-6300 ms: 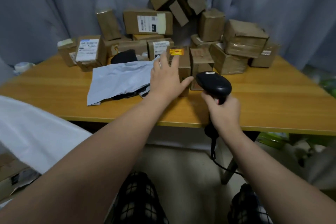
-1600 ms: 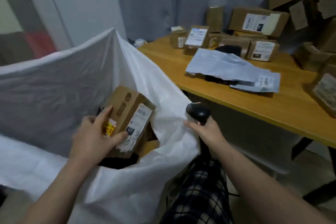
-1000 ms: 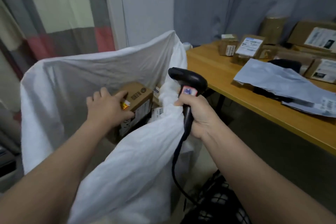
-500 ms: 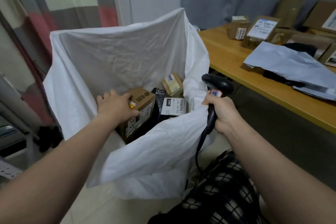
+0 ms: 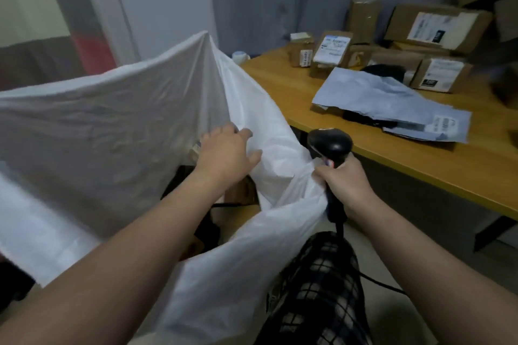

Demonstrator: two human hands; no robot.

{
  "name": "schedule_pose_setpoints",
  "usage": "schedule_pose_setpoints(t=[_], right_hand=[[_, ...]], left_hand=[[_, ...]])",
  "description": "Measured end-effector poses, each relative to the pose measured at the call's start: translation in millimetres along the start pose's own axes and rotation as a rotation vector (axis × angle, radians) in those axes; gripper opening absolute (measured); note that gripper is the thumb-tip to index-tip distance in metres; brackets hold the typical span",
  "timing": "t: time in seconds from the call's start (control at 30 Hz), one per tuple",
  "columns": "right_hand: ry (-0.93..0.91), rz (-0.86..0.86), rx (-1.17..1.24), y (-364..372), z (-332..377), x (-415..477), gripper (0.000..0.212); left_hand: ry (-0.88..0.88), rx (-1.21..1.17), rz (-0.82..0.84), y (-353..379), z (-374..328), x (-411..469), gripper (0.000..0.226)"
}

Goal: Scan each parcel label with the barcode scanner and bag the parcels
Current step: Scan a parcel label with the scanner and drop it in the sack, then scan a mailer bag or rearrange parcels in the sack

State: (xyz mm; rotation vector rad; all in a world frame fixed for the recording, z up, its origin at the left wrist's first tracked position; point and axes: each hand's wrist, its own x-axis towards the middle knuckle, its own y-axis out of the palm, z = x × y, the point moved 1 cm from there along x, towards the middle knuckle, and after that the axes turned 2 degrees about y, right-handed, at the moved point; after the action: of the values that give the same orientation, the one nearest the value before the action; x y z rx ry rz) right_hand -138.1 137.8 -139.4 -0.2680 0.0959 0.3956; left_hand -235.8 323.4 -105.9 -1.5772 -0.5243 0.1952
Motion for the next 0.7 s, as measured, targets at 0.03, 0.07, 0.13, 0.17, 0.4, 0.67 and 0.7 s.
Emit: schedule_pose_setpoints(t=[0.03, 0.07, 0.13, 0.17, 0.4, 0.67, 0.7], right_hand=[[-0.001, -0.032, -0.017, -13.6, -4.2, 4.0, 0.017], [0.002, -0.063, -0.022, -27.5, -7.4, 7.6, 0.016], [0.021, -0.133, 0.007, -56.9, -11.1, 14.3, 0.017], [0.027, -0.167, 0.022, -71.2, -12.0, 18.1, 0.019], [-0.020, -0.384, 0.029, -149.0, -12.7, 48.5, 0.021], [-0.002, -0.400, 0.196, -167.5, -16.4, 57.9, 0.004], [-0.002, -0.411, 0.209, -167.4, -18.0, 58.8, 0.006]], left_hand=[[0.048, -0.011, -0.005, 0.3, -17.9, 11.1, 0.053], [0.095, -0.018, -0.011, 0.9, -35.8, 21.6, 0.052], [0.187, -0.035, -0.029, 3.5, -70.1, 39.3, 0.051], [0.230, -0.046, -0.035, 5.0, -85.8, 46.3, 0.051], [0.437, -0.051, -0.039, 23.9, -167.8, 96.8, 0.053], [0.522, -0.007, -0.060, 63.1, -219.8, 157.2, 0.070], [0.529, 0.012, -0.046, 69.1, -223.9, 162.6, 0.073]])
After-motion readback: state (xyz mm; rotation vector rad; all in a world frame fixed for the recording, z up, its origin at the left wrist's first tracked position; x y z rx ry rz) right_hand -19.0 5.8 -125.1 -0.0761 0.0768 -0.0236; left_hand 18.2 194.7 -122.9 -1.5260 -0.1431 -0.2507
